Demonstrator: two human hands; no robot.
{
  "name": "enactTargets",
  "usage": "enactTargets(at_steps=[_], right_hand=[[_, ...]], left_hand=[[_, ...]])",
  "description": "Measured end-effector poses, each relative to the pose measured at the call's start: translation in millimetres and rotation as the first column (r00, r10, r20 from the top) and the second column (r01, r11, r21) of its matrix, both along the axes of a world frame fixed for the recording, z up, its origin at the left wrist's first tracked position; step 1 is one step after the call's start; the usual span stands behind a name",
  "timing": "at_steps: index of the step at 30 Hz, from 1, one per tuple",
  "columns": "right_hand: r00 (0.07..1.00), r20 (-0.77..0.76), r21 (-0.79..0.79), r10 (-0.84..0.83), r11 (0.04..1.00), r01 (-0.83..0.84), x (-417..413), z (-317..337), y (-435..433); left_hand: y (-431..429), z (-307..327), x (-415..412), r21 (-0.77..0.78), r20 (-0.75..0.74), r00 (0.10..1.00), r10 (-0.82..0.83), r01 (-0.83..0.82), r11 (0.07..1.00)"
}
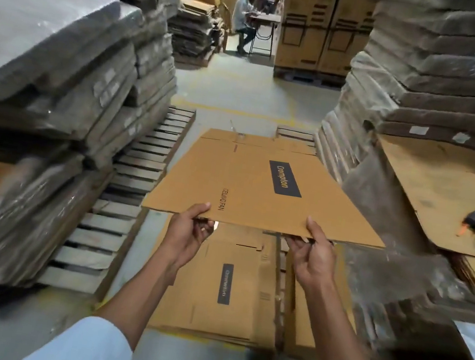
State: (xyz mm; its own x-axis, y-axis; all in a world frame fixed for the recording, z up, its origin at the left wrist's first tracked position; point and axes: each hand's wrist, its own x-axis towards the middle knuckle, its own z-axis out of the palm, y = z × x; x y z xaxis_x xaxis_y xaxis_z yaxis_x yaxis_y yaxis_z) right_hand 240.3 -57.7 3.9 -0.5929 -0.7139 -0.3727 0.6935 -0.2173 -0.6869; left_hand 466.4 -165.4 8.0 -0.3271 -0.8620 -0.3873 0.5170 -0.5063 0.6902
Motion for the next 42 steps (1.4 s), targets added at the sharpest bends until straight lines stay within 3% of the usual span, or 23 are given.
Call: enactTargets(at_steps=[7, 11, 18, 26, 30, 35, 42], right_hand=[[0.999, -0.019, 0.14, -0.036, 0.989, 0.039, 25, -50, -33], [0.993, 0.122, 0.218, 0.007, 0.975, -0.034, 13, -110, -58], [0.951, 0.305, 0.262, 0.049, 0.956, -0.133, -11, -307, -112], [0.925, 0.353, 0.268, 0.138, 0.933, -0.242, -25, -583, -155], [0.899, 0.412, 0.293, 0.146, 0.914, -0.282, -13, -692, -157], [0.895, 0.442, 0.441, 0.063, 0.853, -0.278, 6, -788, -152], [0.922, 0.386, 0.621, 0.007, 0.737, -0.266, 18, -861, -134]], left_hand=[[-37, -58, 25, 0.113, 0.069, 0.998, 0.013, -0.021, 0.993], [-60, -115, 20, 0.204, 0.122, 0.992, 0.023, -0.048, 0.978], [-105, -299, 4, 0.328, 0.167, 0.984, 0.056, -0.109, 0.938], [-144, -577, 3, 0.362, 0.223, 0.975, 0.021, -0.102, 0.927], [-144, -685, 19, 0.385, 0.306, 0.952, -0.014, -0.11, 0.916], [-140, -773, 28, 0.425, 0.537, 0.843, -0.018, -0.252, 0.87], [-125, -841, 22, 0.563, 0.598, 0.796, -0.09, -0.338, 0.754]])
